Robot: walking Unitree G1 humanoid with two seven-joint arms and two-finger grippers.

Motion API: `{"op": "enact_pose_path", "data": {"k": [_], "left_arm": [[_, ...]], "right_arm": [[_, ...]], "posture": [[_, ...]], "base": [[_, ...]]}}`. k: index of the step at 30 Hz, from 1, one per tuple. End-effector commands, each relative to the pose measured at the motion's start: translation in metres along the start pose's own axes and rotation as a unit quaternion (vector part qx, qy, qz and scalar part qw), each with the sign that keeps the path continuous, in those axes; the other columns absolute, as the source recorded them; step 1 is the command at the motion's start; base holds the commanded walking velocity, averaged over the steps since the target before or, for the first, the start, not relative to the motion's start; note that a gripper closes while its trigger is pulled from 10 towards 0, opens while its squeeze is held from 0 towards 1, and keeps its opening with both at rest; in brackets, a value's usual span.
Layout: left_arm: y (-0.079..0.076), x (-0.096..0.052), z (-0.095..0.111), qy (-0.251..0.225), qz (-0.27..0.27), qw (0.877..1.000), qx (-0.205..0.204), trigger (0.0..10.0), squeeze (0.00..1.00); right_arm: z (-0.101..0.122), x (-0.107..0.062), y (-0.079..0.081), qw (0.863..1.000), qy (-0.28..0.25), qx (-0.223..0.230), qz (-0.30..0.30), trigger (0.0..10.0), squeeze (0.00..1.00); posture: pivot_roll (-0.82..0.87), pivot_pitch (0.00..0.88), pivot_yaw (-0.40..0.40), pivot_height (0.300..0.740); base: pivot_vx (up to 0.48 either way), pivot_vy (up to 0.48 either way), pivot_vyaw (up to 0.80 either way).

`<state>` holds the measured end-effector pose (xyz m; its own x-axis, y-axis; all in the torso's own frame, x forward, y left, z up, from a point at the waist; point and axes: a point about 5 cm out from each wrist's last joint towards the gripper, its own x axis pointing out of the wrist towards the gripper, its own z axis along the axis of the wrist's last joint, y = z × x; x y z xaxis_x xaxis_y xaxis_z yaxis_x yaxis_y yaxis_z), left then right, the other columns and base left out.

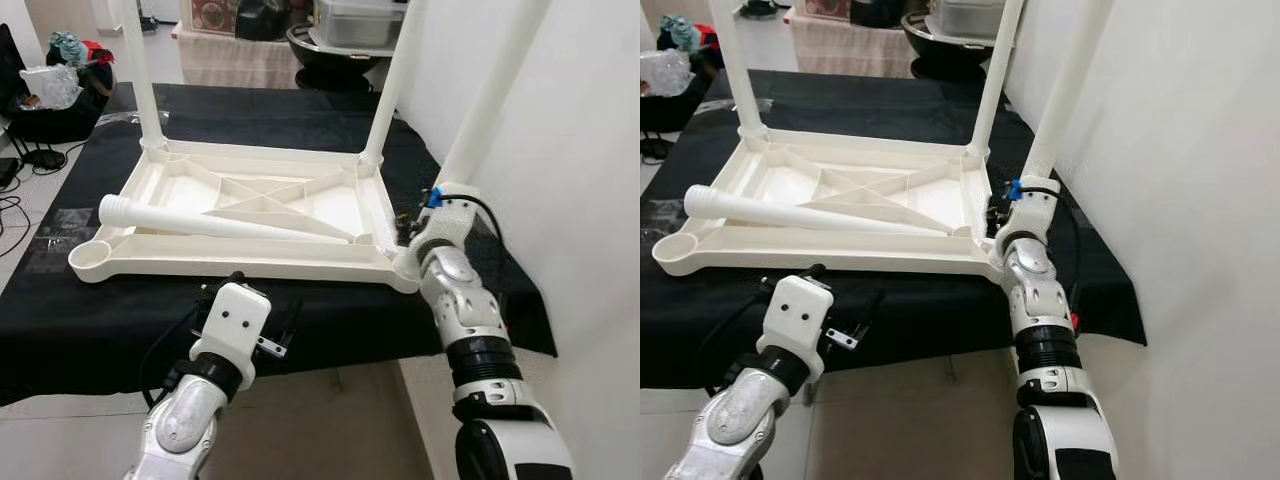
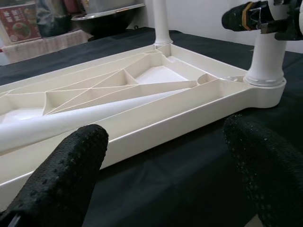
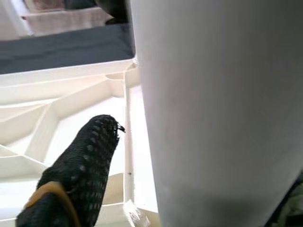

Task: Building children table

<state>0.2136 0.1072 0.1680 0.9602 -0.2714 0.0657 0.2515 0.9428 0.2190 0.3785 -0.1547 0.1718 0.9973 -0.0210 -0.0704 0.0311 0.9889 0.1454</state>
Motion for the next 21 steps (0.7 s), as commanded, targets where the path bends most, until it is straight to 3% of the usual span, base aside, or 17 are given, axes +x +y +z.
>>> {"op": "enact_pose_path", "data": {"k": [1,3,4,5,6,8,9,10,11,13,14,15,16,17,18,20,21], "left_arm": [[-0.001,0.000,0.000,0.001,0.000,1.000,0.001,10.0,0.00],[-0.002,0.000,0.000,0.001,0.000,1.000,0.001,10.0,0.00],[-0.002,0.000,0.000,0.001,0.000,1.000,0.001,10.0,0.00],[-0.002,0.001,0.000,0.001,0.000,1.000,0.001,10.0,0.00],[-0.001,0.001,0.000,0.001,0.001,1.000,0.001,10.0,0.00],[-0.001,0.001,0.000,0.001,0.001,1.000,0.001,10.0,0.00],[-0.001,0.001,0.000,0.001,0.001,1.000,0.001,10.0,0.00],[-0.001,0.001,0.000,0.001,0.001,1.000,0.001,10.0,0.00],[-0.001,0.001,0.000,0.000,0.002,1.000,0.001,10.0,0.00],[-0.001,0.001,0.000,0.000,0.002,1.000,0.001,10.0,0.00],[-0.001,0.001,0.000,0.000,0.002,1.000,0.001,10.0,0.00],[-0.001,0.001,0.000,0.000,0.002,1.000,0.001,10.0,0.00],[-0.001,0.000,0.000,0.000,0.002,1.000,0.001,10.0,0.00],[-0.001,0.000,0.000,0.000,0.002,1.000,0.001,10.0,0.00],[-0.001,0.000,0.000,0.000,0.002,1.000,0.001,10.0,0.00],[-0.001,0.000,0.000,0.000,0.002,1.000,0.001,10.0,0.00],[-0.001,0.000,0.000,0.000,0.002,1.000,0.001,10.0,0.00]], "right_arm": [[0.011,0.003,0.011,0.999,-0.020,0.010,0.042,10.0,0.00],[0.015,0.004,0.015,0.994,-0.014,0.043,0.102,10.0,0.00],[0.015,0.004,0.015,0.994,-0.014,0.043,0.102,10.0,0.00],[0.020,0.002,0.017,0.979,-0.010,0.068,0.194,10.0,0.00],[0.027,-0.004,0.016,0.955,-0.008,0.083,0.286,10.0,0.00],[0.027,-0.004,0.016,0.955,-0.008,0.083,0.286,10.0,0.00],[0.032,-0.010,0.015,0.934,-0.007,0.090,0.346,10.0,0.00],[0.032,-0.010,0.015,0.934,-0.007,0.090,0.346,10.0,0.00],[0.034,-0.019,0.011,0.908,0.000,0.084,0.410,10.0,0.00],[0.034,-0.019,0.011,0.908,0.000,0.084,0.410,10.0,0.00],[0.035,-0.026,0.008,0.890,0.004,0.075,0.450,10.0,0.00],[0.035,-0.026,0.008,0.890,0.004,0.075,0.450,10.0,0.00],[0.034,-0.031,0.006,0.874,0.010,0.061,0.483,10.0,0.00],[0.034,-0.031,0.006,0.874,0.010,0.061,0.483,10.0,0.00],[0.032,-0.035,0.006,0.859,0.019,0.055,0.509,10.0,0.00],[0.032,-0.035,0.006,0.859,0.019,0.055,0.509,10.0,0.00],[0.029,-0.038,0.007,0.845,0.025,0.049,0.532,10.0,0.00]], "posture": [[0.07,0.028,-0.131,0.740],[0.07,0.030,-0.129,0.740],[0.07,0.030,-0.129,0.740],[0.07,0.031,-0.131,0.740],[0.07,0.031,-0.132,0.740],[0.07,0.031,-0.132,0.740],[0.07,0.031,-0.132,0.740],[0.07,0.031,-0.132,0.740],[0.07,0.032,-0.134,0.740],[0.07,0.032,-0.134,0.740],[0.07,0.034,-0.132,0.740],[0.07,0.034,-0.132,0.740],[0.08,0.032,-0.133,0.740],[0.08,0.032,-0.133,0.740],[0.08,0.036,-0.131,0.740],[0.08,0.036,-0.131,0.740],[0.08,0.036,-0.133,0.740]], "base": [[0.000,0.000,0.00],[0.000,0.000,0.00],[0.000,0.000,0.00],[0.000,0.000,0.00],[0.000,0.000,0.00],[0.000,0.000,0.00],[0.000,0.000,0.00],[0.000,0.000,0.00],[0.000,0.000,0.00],[0.000,0.000,0.00],[0.000,0.000,0.00],[0.000,0.000,0.00],[0.000,0.000,0.00],[0.000,0.000,0.00],[0.000,0.000,0.00],[0.000,0.000,0.00],[0.000,0.000,0.00]]}}
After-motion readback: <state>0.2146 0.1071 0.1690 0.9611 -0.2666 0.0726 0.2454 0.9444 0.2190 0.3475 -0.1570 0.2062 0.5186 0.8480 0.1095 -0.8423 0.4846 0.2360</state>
